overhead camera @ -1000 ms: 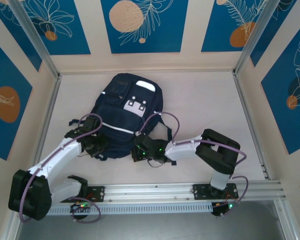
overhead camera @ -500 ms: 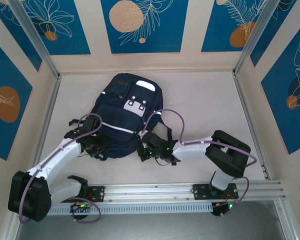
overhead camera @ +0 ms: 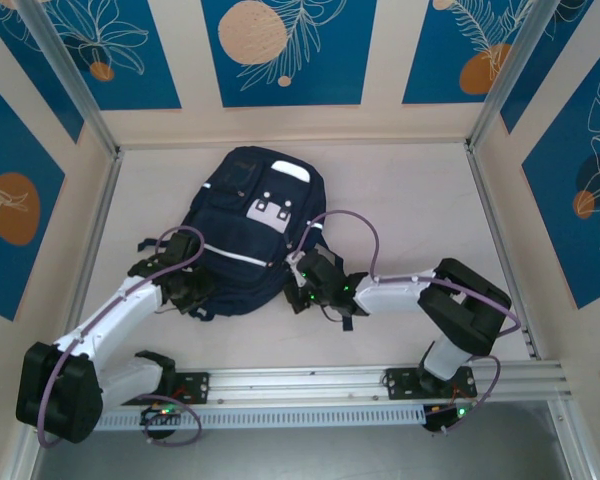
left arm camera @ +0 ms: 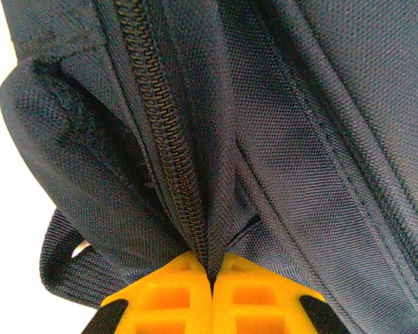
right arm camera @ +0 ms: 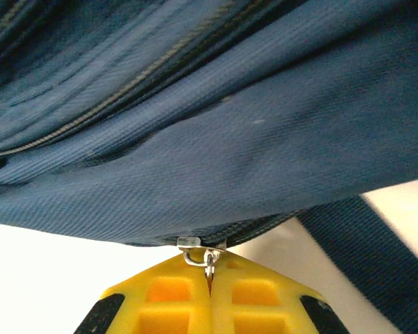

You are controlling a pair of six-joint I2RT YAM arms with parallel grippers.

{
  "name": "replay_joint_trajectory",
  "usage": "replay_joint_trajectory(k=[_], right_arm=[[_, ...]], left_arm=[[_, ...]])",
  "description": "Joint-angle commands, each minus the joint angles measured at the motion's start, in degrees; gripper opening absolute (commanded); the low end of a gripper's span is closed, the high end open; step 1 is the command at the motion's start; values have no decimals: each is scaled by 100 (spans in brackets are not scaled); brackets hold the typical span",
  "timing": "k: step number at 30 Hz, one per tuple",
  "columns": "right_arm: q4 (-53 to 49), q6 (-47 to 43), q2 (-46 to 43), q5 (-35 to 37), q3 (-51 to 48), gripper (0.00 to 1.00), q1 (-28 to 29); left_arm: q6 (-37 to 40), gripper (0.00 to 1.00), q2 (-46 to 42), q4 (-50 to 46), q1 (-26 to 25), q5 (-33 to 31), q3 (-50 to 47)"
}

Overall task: Pack the student bag
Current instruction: Zip the student bag at the center of the table.

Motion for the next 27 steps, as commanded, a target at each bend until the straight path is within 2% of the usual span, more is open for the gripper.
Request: replay_joint_trajectory(k=[1,15,23,25,27], right_arm=[[-42,-23,-139,32,-52,0,-193],[-94,601,31,-252,18,0,-954],[-810,1138,243,-9,494,0,-1133],[-847,1206,235,-23,485,2,-1116],[-823,1357,171,4,390,9,-1098]], left_arm=[[168,0,-93,-215,35,-361,153],[174,0,-137,-214,35,-334,96],[113,0,-100,-59,36,-205,-46],[98,0,-71,6,35,-119,-80],[106,0,-40,131,26,54,-138]])
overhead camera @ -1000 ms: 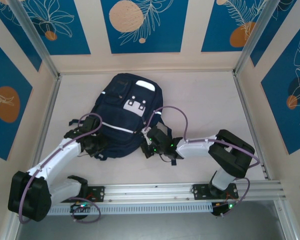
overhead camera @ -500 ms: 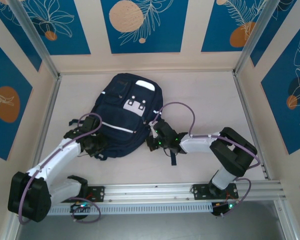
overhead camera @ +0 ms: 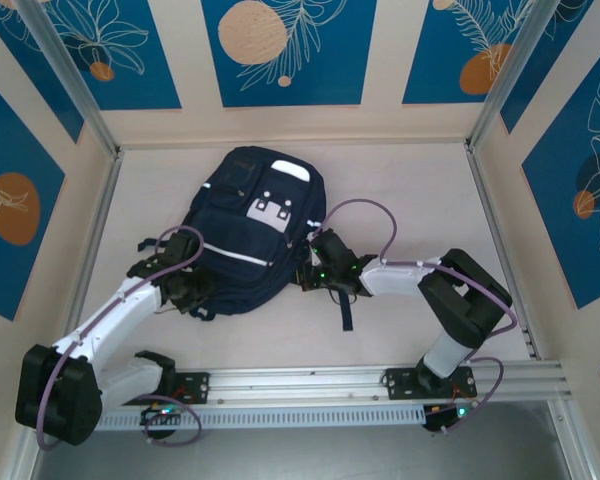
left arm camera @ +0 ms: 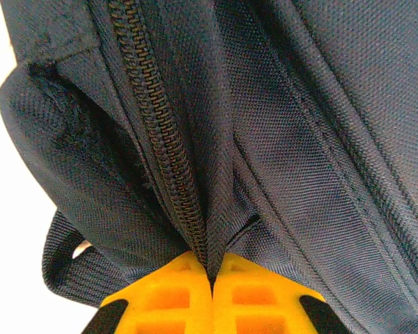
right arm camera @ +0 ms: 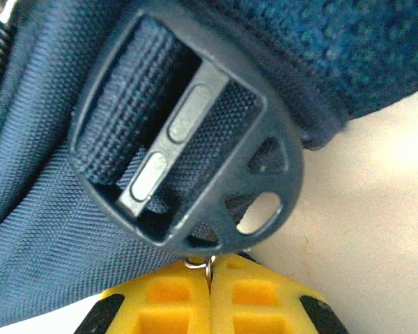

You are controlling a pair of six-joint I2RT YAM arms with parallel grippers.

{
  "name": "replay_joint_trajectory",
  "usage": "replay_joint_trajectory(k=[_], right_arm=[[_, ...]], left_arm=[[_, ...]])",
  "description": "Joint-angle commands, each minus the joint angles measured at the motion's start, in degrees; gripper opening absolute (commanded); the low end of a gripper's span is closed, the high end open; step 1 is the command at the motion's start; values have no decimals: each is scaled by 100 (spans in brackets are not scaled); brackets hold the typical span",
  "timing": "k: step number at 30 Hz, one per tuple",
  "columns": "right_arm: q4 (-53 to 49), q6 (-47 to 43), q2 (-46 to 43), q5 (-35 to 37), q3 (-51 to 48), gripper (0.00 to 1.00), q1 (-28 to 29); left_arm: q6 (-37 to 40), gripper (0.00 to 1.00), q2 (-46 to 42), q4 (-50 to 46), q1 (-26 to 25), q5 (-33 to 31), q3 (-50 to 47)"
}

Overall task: Pack the student bag
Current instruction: Zip the student bag at the center of the table, then rotate the student bag at the center of the table.

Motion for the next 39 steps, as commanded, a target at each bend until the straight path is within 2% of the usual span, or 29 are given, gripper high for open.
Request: replay_joint_trajectory(k=[1,4,8,12,15,20,27,32,39], right_arm=[[-223,403,-49,385,-15,14,-119],[-465,816,-253,376,-107,27,-125],[-952,1259,-779,497,-261,32,-137],[-1525,1711,-1631,740,-506,34,-296],[-1838,1801,-2413,1023,-734,35,-429],[-2187,1852,-3569,1341,-1056,35,-696],[-2598,1790,-4251,1229,-1188,35,-1121],[-2648,1720,-4701,1193,-1332,35,-1286],[-2728,1646,-4952,1145,-1472,35,-1418]], left_arm=[[118,0,47,170,19,85,-145],[168,0,145,385,-34,362,-205],[293,0,301,594,-377,605,-153],[255,0,710,780,-1196,561,104],[223,0,1194,950,-1923,432,451],[395,0,2168,997,-2848,339,1306],[742,0,3050,669,-3896,375,2318],[799,0,2875,429,-4043,378,2313],[1186,0,2489,150,-4146,893,2146]])
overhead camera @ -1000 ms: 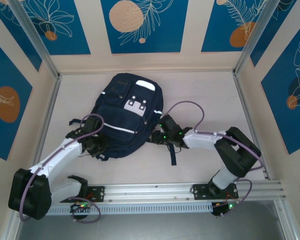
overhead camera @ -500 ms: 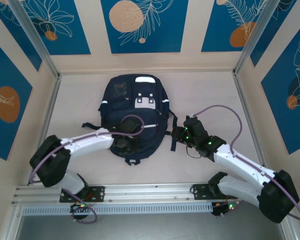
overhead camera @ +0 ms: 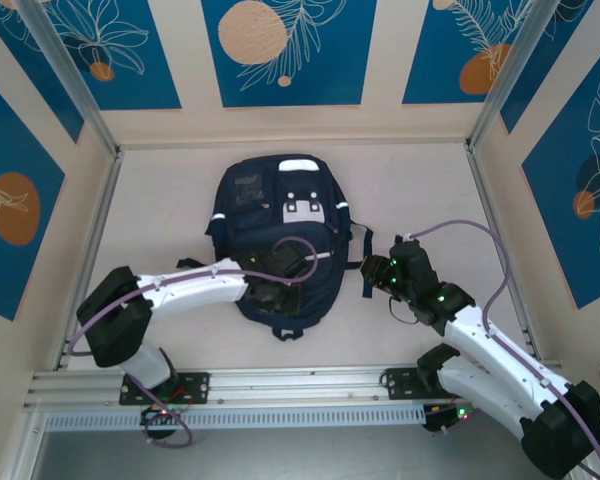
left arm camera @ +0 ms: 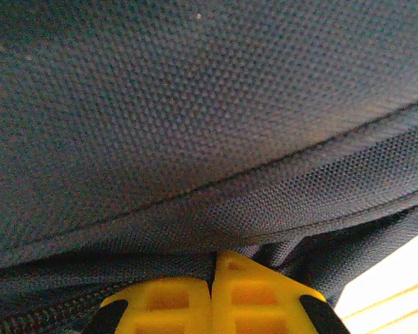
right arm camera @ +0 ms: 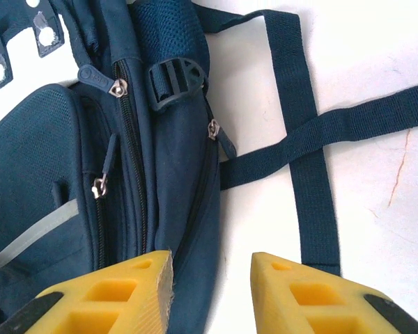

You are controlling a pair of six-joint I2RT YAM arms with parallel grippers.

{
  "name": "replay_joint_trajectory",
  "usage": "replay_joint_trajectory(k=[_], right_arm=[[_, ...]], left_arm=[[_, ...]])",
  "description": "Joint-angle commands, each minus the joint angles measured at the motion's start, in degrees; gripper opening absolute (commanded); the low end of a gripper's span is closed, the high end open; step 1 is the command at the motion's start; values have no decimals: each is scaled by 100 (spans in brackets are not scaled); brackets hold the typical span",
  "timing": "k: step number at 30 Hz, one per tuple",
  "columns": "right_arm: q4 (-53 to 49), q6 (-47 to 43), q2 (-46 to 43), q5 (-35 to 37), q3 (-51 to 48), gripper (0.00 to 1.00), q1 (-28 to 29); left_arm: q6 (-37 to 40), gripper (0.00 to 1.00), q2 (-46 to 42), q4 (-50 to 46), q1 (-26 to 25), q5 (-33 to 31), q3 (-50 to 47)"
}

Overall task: Pack the student bag
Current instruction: Rotate the student bag at the center of the table.

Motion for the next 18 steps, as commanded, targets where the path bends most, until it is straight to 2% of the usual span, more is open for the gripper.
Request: replay_joint_trajectory(k=[1,5,10,12,13,14,15,18], right_arm=[[-114,-72,-100,0,-154,35,-69],[-19,-66,-114,-86,-192,36,-106],[35,-312,-211,-209,-116,41,-115],[-52,-408,-275,-209,-19,47,-111],[-98,-493,-297,-237,42,53,-115],[-154,-589,-317,-305,120,69,-115],[-199,-714,-316,-402,194,100,-130],[-313,-1174,-253,-754,507,99,-190]], left_arm=[[703,0,-298,-224,-255,748,-81],[801,0,-467,-260,-258,862,-196],[1097,22,-657,-202,-263,818,-216],[1228,39,-764,-277,-257,688,-227],[1322,52,-869,-351,-261,555,-218],[1455,72,-1016,-340,-263,527,-247],[1540,99,-1187,-273,-256,549,-304],[1765,100,-1902,-23,-202,533,-396]])
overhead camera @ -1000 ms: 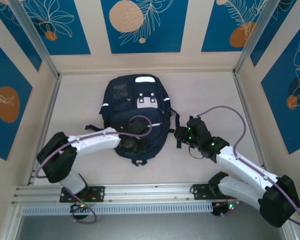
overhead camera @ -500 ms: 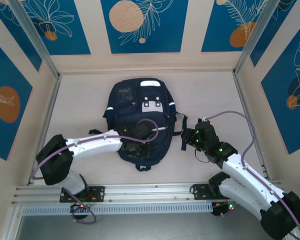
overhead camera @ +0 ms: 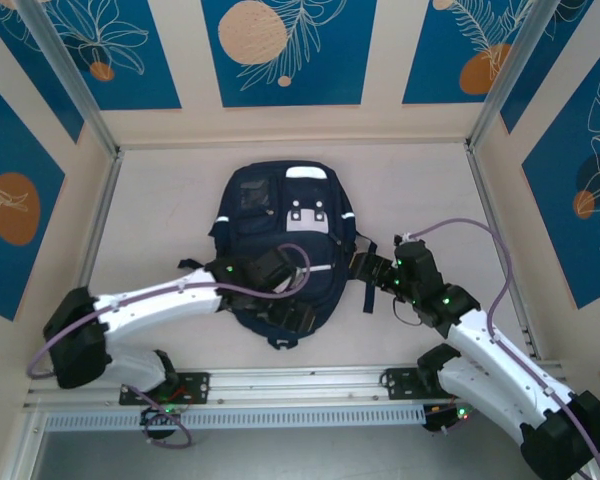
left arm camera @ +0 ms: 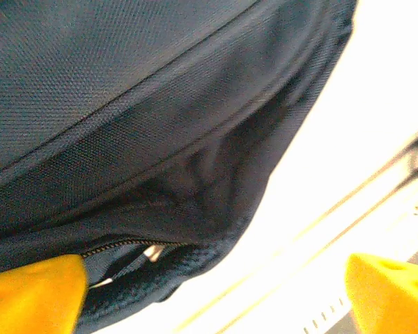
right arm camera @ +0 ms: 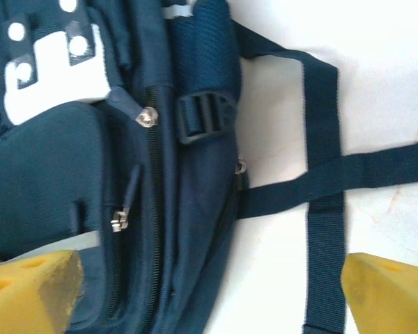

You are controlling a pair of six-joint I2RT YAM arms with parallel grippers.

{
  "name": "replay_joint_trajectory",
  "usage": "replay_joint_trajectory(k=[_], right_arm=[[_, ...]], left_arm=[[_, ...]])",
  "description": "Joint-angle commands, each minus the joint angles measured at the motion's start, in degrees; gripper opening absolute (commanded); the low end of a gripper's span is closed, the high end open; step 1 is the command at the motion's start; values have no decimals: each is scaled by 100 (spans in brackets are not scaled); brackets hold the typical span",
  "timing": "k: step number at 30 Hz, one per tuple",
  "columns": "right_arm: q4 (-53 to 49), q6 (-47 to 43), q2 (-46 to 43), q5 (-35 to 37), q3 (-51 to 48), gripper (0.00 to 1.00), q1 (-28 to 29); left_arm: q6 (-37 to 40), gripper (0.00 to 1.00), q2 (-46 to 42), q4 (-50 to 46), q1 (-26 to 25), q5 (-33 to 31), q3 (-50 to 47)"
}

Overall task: Pack the student bag
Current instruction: Rotate the student bag at the center of the table, then reset both arms

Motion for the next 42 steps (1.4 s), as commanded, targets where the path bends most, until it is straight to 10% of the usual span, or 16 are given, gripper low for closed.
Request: replay_joint_trajectory(k=[1,7,12,15,19,23,31,42], right_arm=[[-189,-626,-15,-432,489,99,-71],[-199,-1135,65,736,991,99,-119],[706,-1594,621,1744,966,99,-594],[1743,-2060,1083,1270,778,99,-1025],[4027,-3610,1320,813,-135,99,-1150],[5439,-4338,1587,635,-935,99,-1477],[6275,-4273,2552,508,-1521,99,-2446],[6002,-4023,3378,-2057,-788,99,-3262]], left_arm=[[554,100,-828,237,24,49,-29],[947,100,-1771,-290,217,-3103,626],[3736,100,-2611,2887,856,-4187,-1087],[4275,100,-2616,3805,2097,-2592,-1766],[3689,100,-2076,3910,3443,-3288,-2029],[3574,100,-1992,4509,4648,-2703,-2614],[3779,100,-802,5821,5429,-2186,-3302],[4223,100,632,7381,5411,-490,-2801]])
